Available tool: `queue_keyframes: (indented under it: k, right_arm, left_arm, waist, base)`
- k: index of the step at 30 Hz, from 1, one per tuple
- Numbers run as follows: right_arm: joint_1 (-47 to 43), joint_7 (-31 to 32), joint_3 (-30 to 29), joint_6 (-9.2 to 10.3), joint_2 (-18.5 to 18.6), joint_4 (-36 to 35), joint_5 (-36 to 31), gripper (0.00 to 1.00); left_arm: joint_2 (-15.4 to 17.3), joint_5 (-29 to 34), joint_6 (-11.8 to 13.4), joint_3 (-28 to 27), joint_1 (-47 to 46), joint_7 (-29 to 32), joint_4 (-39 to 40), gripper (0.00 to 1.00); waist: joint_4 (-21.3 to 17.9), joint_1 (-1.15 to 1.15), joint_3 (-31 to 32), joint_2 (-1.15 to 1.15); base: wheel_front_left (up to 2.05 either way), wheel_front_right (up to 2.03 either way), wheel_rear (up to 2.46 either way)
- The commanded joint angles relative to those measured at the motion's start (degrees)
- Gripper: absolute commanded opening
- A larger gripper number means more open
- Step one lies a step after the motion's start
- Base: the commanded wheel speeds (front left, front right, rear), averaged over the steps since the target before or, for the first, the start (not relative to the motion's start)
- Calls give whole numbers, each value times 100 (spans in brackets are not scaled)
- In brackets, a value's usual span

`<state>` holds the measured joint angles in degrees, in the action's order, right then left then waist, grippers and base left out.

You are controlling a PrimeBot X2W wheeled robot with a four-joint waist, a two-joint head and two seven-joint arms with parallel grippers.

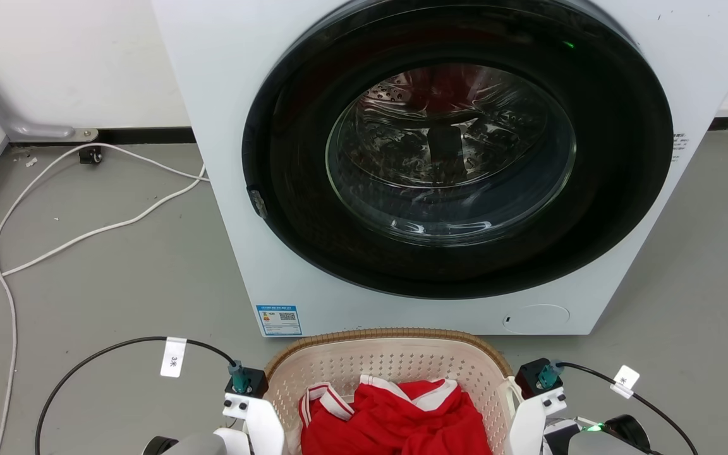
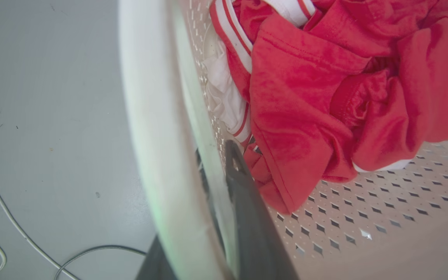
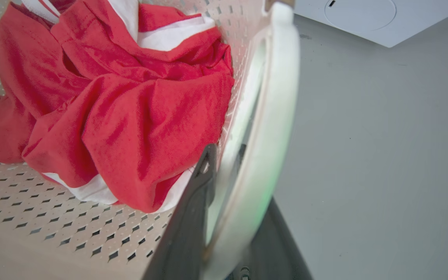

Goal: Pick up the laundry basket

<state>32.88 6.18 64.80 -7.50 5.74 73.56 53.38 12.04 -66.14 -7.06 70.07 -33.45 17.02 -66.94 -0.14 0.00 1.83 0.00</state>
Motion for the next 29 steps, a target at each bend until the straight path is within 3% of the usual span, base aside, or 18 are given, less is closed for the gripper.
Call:
queue_keyframes:
  k: [1, 29]
  right_arm:
    - [65, -39, 37, 1, 59, 13, -4, 0]
    - [88, -98, 249, 0, 53, 27, 195, 0]
  left_arm:
    - [11, 19, -73, 51, -95, -23, 14, 0]
    - [0, -154, -72, 217, -126, -118, -25, 0]
  waist:
    - [-2, 0, 1, 0]
    - [13, 0, -29, 0]
  base:
    - [0, 0, 0]
    - [0, 0, 0]
